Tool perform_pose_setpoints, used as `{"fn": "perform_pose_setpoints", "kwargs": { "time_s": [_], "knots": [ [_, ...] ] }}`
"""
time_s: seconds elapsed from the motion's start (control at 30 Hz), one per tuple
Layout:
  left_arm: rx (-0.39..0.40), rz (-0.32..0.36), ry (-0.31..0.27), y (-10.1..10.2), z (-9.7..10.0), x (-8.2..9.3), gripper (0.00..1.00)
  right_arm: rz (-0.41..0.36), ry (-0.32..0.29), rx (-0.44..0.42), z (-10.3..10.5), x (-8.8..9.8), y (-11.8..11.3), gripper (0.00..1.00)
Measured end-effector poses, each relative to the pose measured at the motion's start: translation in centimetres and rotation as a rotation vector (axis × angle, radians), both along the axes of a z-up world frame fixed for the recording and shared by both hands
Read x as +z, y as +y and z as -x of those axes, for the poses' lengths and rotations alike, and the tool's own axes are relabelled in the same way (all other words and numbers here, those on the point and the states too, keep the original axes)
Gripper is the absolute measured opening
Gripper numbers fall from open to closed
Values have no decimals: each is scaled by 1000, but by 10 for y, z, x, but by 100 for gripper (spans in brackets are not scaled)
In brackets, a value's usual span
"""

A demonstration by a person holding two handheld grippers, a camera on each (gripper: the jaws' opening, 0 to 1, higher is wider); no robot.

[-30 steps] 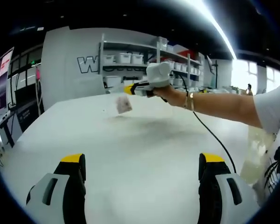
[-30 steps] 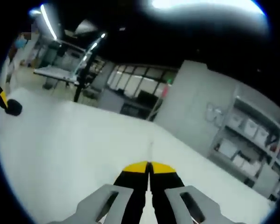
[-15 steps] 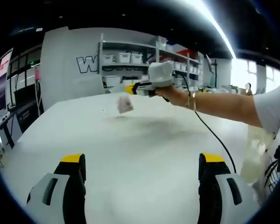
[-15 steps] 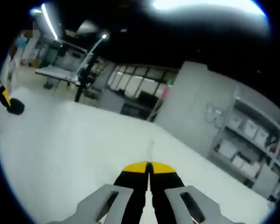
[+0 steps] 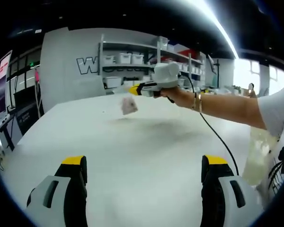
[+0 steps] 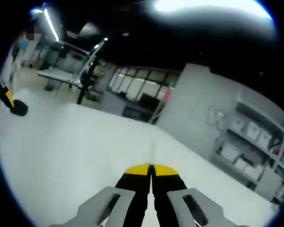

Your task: Open the resealable bag by pulling the two sides of the seal apart until the entire bag opening is separated and visibly accessible.

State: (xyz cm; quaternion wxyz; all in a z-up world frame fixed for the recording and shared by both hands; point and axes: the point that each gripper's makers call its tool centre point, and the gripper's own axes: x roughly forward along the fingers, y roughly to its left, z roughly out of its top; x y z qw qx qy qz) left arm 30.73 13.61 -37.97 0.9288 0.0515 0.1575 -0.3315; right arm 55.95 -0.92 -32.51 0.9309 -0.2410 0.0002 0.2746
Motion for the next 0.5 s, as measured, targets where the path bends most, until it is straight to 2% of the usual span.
{"fn": "perform_pose_setpoints", "kwargs": {
  "time_s": [0.5],
  "knots": [
    [-7, -4, -1, -4, 2, 0, 99, -18, -18, 19, 22, 4, -5, 0]
  ]
}}
